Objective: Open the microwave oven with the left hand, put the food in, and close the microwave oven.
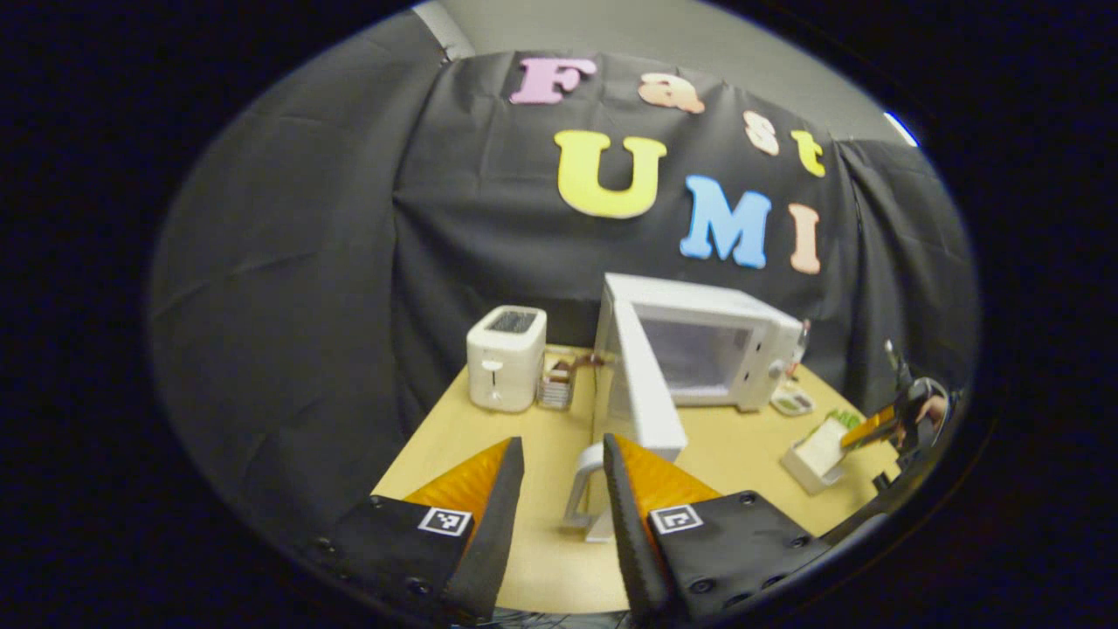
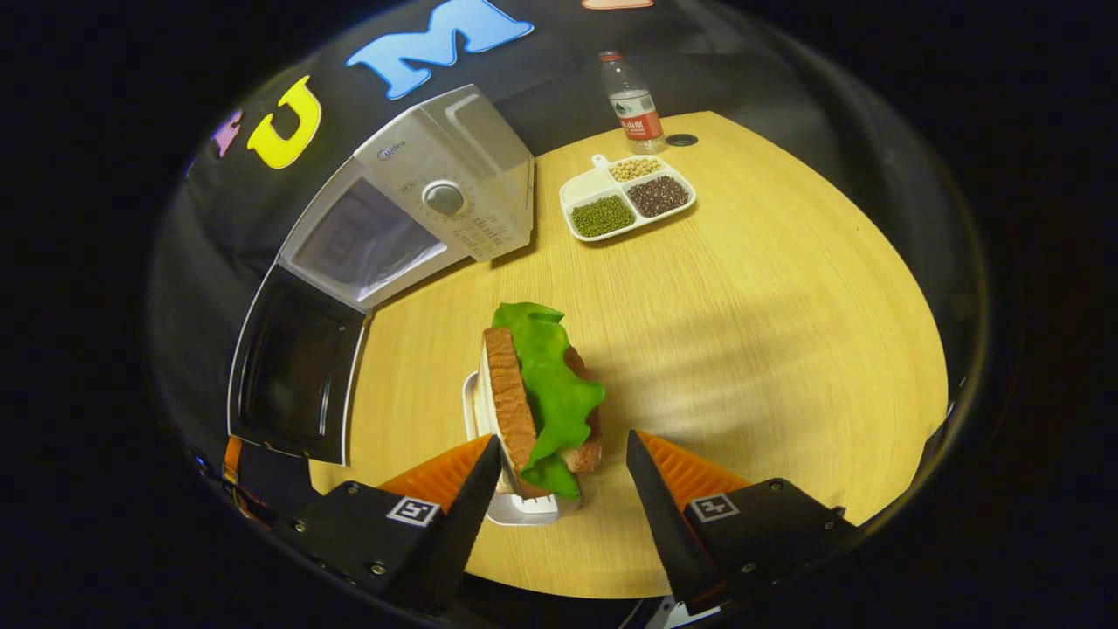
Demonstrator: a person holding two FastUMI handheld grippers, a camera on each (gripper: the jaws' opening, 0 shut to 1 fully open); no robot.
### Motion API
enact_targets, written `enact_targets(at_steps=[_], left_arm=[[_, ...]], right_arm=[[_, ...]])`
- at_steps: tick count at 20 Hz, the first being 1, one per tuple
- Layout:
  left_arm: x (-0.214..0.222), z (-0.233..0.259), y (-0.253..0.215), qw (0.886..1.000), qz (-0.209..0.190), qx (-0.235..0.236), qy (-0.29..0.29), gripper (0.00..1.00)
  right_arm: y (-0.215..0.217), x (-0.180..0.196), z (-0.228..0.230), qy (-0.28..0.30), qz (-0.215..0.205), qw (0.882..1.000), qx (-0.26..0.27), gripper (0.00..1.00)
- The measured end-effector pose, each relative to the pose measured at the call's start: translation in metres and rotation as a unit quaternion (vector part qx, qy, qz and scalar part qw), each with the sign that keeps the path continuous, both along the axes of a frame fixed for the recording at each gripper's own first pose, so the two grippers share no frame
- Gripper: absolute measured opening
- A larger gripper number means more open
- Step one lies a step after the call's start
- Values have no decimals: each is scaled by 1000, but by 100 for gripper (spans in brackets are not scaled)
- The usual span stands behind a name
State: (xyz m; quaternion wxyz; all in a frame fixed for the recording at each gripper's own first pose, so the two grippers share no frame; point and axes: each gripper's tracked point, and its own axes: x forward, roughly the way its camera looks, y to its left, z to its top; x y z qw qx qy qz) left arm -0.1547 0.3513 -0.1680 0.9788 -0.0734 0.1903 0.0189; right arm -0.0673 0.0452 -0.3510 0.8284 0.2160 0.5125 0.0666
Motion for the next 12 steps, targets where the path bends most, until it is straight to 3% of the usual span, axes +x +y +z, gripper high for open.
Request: enact_targets(at_steps=[1,3,6,12], left_arm=[[12,28,-15,999,5,-8,-37,69],[31,77,-43,995,14,-11,-99,100],[56,112,-82,992,4,0,-128,97],[90,140,-141,990,-33,36,-135,97]], right_arm=[[6,4,-4,2,-5,1000,11,76],[11,3,5,2,-3,999,38,53],[15,11,19,-14,-9,999,40,19],[55,26,85,-86,-15,989,119,19]])
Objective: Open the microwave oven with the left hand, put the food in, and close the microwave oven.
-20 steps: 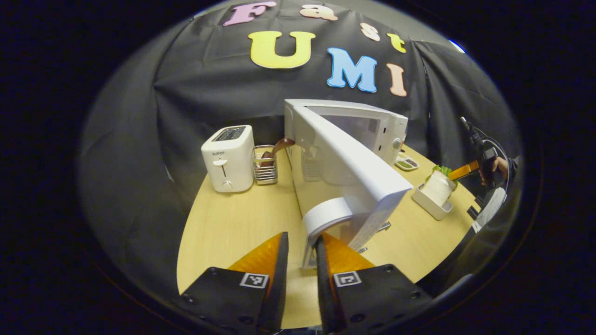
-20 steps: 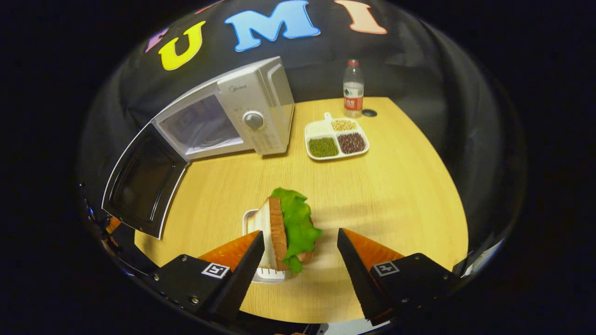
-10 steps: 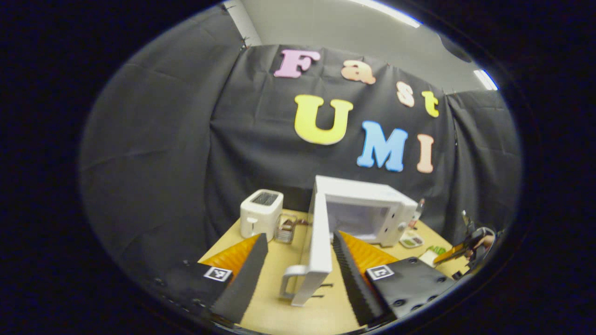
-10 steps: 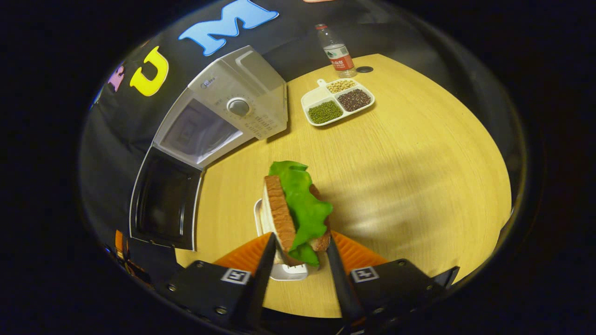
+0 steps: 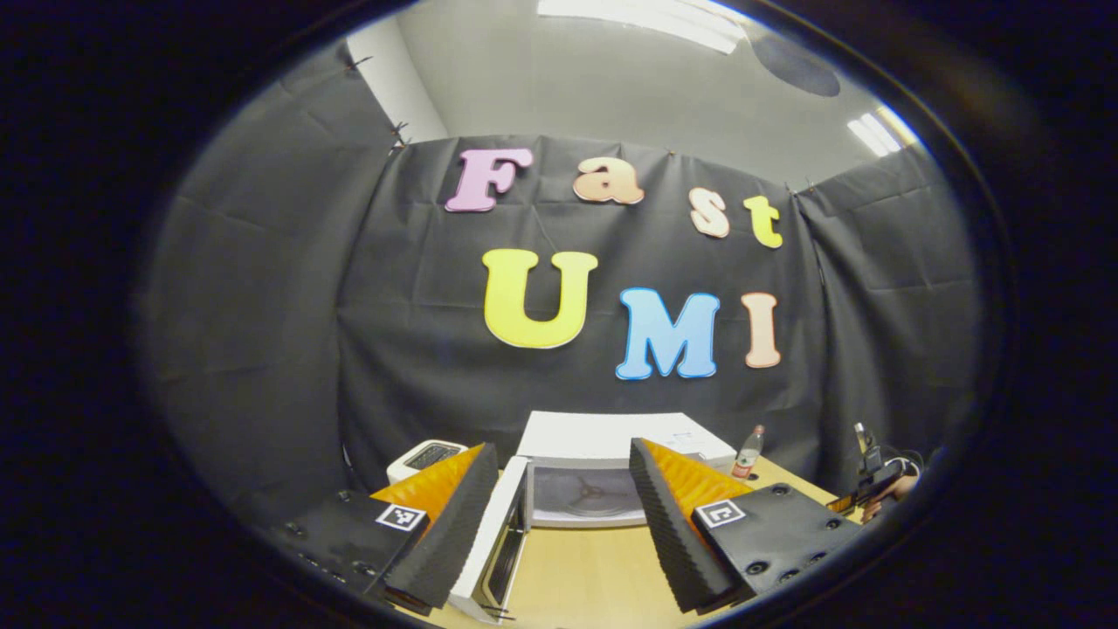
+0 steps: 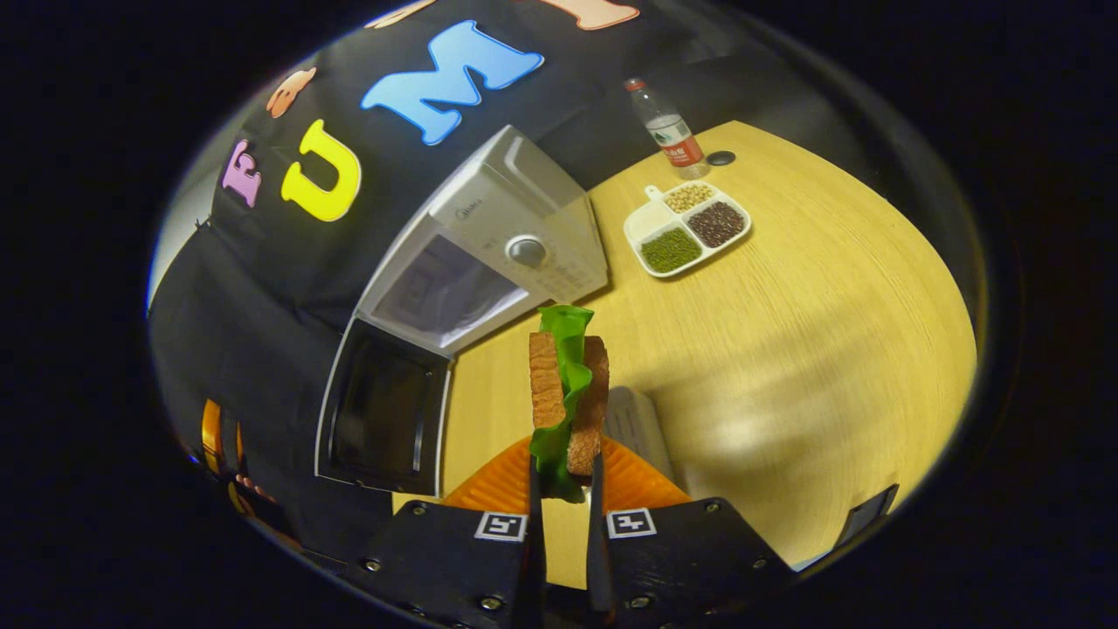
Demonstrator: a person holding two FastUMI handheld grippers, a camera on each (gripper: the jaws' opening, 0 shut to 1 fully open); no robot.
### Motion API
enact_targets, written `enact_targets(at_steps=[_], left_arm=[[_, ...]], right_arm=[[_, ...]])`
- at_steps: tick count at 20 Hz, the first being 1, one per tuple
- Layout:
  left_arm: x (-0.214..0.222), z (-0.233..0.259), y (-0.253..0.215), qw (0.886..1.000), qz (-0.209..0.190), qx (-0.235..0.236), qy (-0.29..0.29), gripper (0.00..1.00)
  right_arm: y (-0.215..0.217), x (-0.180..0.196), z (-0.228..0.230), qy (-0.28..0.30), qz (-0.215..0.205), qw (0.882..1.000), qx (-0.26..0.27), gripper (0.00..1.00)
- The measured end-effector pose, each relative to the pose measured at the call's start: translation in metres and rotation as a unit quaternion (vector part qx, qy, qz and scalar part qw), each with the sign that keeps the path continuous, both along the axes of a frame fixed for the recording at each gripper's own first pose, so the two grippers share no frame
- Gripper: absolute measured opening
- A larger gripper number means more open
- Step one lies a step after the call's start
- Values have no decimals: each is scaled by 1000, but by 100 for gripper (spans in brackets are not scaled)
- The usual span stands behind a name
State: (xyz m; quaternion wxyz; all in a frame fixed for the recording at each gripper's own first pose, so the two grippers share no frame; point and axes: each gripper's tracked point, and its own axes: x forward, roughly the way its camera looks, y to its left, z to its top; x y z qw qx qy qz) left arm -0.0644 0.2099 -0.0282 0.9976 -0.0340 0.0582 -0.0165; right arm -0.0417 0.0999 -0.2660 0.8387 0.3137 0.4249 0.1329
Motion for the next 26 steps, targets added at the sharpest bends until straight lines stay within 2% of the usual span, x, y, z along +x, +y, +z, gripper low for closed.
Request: enact_targets(at_steps=[3,6,10,13,17,22,26], left_arm=[[13,27,-11,1000,2,-4,-17,96],[20,48,-12,999,10,-12,-32,97],[13,61,-6,999,12,-22,-34,97],[11,65,4,999,13,-20,-41,97],[10,64,25,999,26,-9,-40,97],[5,55,48,999,41,-14,-26,97],[-2,47,71,998,61,-19,-19,96]], right_arm=[[37,11,32,-28,4,997,70,19],[78,30,53,-36,-6,986,161,19],[124,64,52,-25,-34,974,221,19],[155,88,38,-8,-61,967,247,19],[186,121,11,8,-106,961,254,19],[207,161,-13,14,-161,954,254,18],[216,204,-25,5,-219,940,262,19]])
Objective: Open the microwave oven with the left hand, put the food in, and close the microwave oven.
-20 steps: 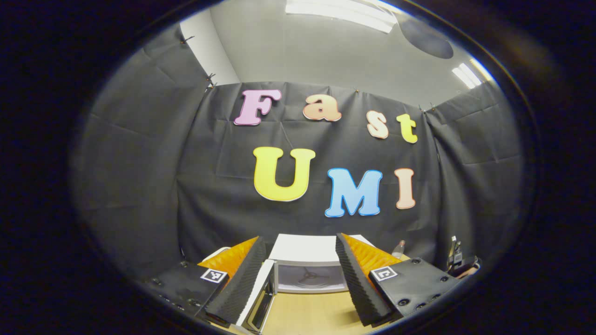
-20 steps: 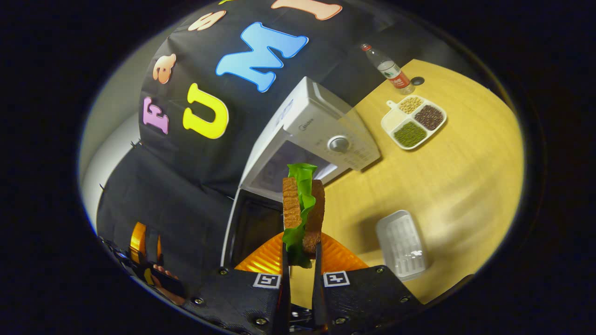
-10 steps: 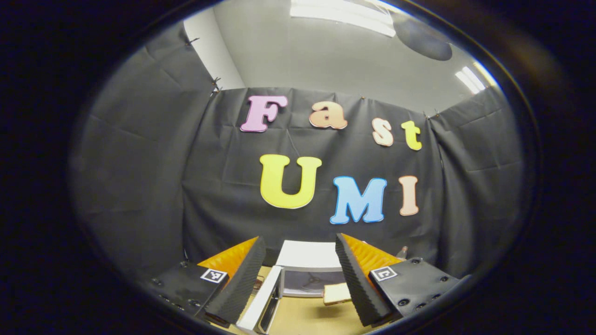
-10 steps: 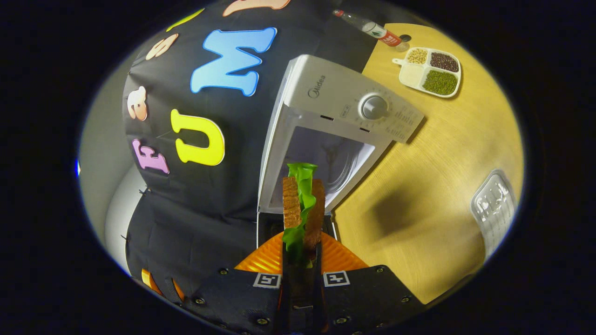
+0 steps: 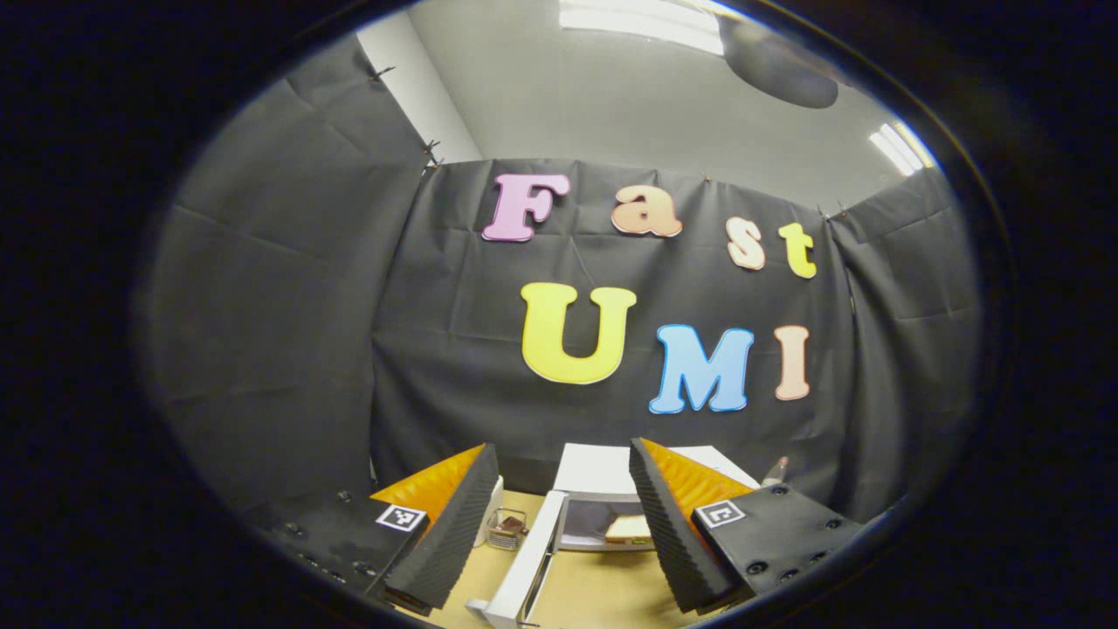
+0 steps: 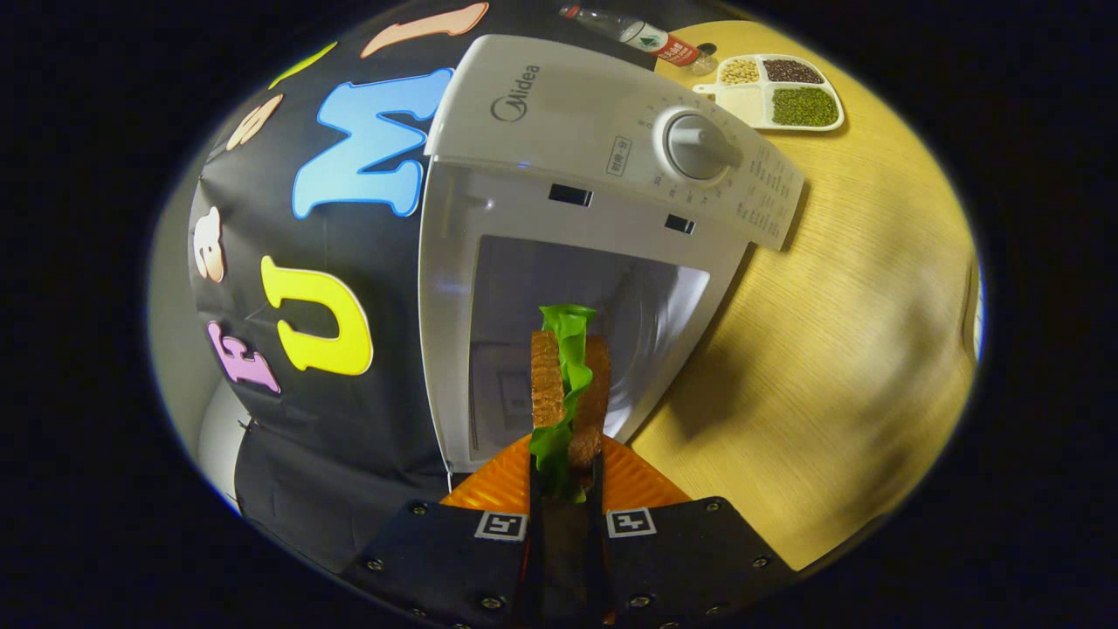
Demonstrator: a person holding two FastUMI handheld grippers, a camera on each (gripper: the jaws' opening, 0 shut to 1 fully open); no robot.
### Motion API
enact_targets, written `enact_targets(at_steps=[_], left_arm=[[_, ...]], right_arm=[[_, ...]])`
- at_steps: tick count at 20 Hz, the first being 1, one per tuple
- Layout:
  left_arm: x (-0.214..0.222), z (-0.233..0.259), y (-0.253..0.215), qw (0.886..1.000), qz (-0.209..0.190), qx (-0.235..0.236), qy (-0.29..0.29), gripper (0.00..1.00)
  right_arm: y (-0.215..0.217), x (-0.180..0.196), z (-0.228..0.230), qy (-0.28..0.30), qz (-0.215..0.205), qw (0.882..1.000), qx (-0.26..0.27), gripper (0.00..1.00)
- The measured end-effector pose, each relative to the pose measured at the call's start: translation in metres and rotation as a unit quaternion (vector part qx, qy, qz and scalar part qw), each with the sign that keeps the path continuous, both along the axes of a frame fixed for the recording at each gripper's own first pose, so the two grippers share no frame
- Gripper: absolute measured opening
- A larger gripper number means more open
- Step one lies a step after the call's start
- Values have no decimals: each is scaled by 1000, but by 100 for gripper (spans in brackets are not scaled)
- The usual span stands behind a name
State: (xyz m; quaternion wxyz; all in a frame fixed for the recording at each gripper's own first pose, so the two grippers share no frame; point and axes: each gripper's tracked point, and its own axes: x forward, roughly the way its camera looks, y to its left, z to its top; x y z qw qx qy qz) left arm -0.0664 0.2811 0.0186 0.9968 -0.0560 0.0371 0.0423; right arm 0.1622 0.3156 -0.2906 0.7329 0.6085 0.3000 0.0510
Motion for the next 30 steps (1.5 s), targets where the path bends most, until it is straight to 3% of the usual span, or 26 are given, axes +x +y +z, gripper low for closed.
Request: enact_targets(at_steps=[7,11,17,19,22,24,25,27,30], left_arm=[[-5,-25,29,999,22,3,35,96],[-14,-27,53,998,48,17,49,96],[-14,-41,66,996,59,2,64,96],[-11,-39,63,997,54,1,59,96],[-3,-40,52,998,40,1,53,96],[3,-39,43,998,27,-1,50,96],[5,-39,35,999,19,-1,47,96],[15,-43,20,999,4,1,48,96],[27,-48,-8,999,-24,-4,46,96]], right_arm=[[21,58,-37,16,-104,994,15,19],[27,89,-56,28,-167,985,39,19],[34,109,-68,45,-204,976,52,22],[37,100,-71,59,-183,981,27,37],[40,88,-65,55,-146,988,-2,47],[38,79,-58,52,-120,991,-20,89],[41,76,-55,50,-106,993,-26,97],[39,60,-44,37,-77,995,-45,96],[27,26,-18,-17,-6,989,-145,97]])
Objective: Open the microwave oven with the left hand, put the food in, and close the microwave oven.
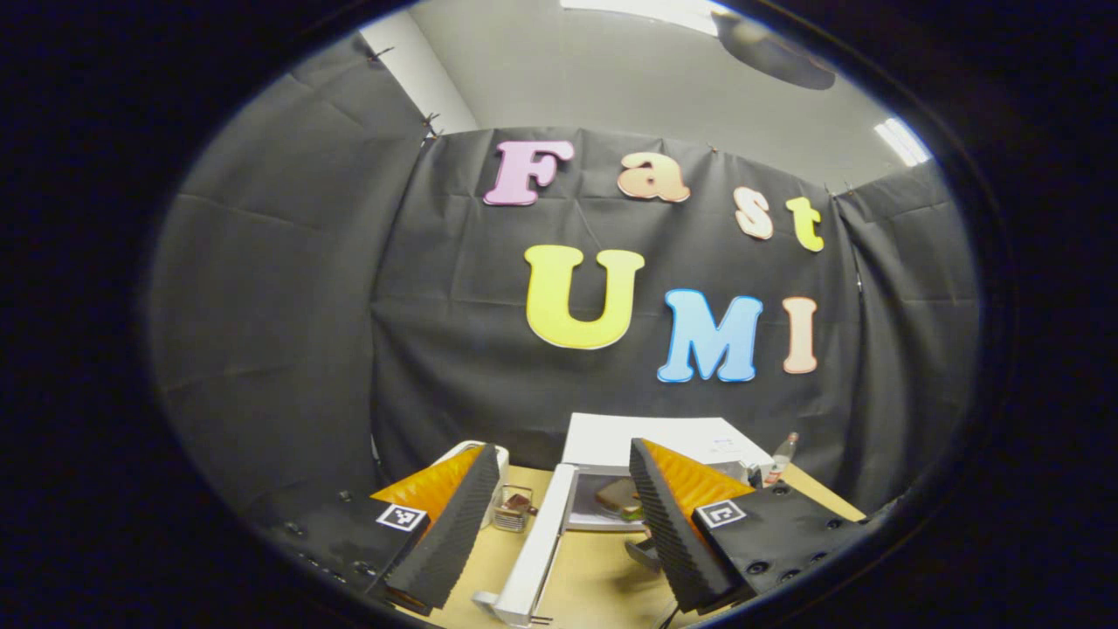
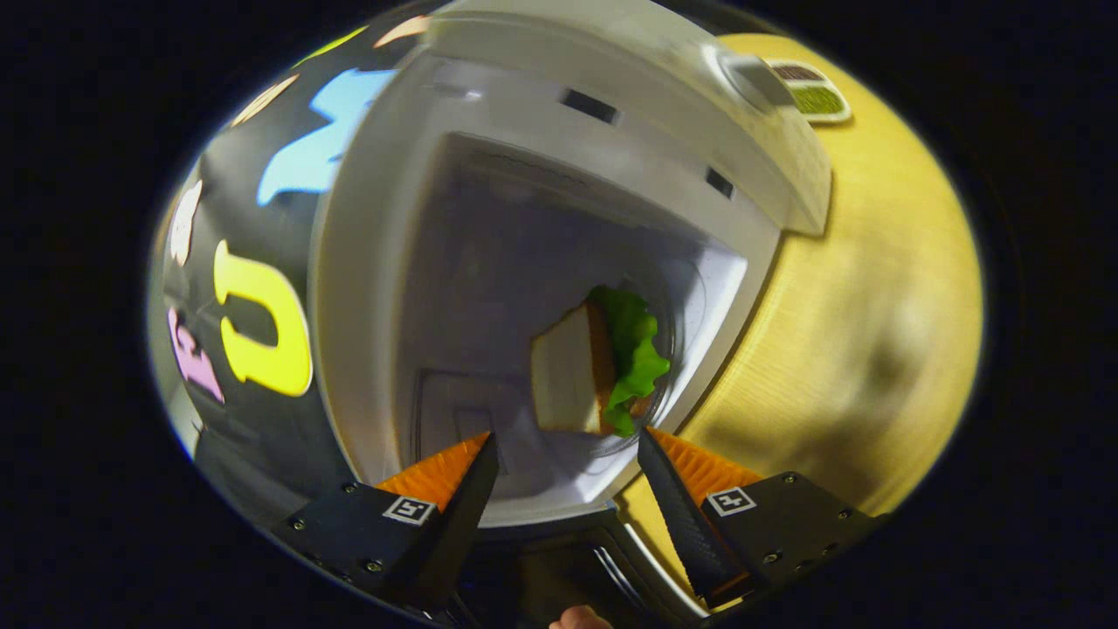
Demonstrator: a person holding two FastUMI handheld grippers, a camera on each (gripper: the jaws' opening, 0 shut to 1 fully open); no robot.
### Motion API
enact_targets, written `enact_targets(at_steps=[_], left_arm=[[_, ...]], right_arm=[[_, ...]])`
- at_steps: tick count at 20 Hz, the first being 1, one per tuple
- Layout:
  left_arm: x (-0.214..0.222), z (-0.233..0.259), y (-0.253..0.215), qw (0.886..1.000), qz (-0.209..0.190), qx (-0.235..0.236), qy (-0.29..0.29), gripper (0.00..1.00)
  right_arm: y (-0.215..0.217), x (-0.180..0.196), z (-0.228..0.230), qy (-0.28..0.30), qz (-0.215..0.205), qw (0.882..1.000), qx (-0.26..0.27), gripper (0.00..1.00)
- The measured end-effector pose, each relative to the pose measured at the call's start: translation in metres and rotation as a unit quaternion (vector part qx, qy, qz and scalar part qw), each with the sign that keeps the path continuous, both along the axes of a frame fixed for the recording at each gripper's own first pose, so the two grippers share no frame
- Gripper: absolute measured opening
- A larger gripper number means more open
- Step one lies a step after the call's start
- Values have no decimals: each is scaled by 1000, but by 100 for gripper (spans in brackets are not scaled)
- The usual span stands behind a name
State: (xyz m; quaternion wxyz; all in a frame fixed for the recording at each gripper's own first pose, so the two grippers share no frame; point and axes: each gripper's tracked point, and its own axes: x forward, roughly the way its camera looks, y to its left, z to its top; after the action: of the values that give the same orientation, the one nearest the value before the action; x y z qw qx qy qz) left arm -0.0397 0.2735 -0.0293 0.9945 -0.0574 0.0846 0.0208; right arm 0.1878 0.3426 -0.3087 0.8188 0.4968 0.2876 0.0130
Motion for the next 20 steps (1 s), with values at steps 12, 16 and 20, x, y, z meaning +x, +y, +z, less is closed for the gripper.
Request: enact_targets(at_steps=[12,16,20], left_arm=[[41,-24,-107,996,-85,8,-1,97],[45,-28,-130,996,-89,22,-7,96],[41,-29,-134,996,-71,58,-21,97]], right_arm=[[-135,-132,166,-211,111,926,-292,96],[-212,-164,230,-255,54,869,-421,96],[-252,-183,258,-252,22,836,-487,96]])
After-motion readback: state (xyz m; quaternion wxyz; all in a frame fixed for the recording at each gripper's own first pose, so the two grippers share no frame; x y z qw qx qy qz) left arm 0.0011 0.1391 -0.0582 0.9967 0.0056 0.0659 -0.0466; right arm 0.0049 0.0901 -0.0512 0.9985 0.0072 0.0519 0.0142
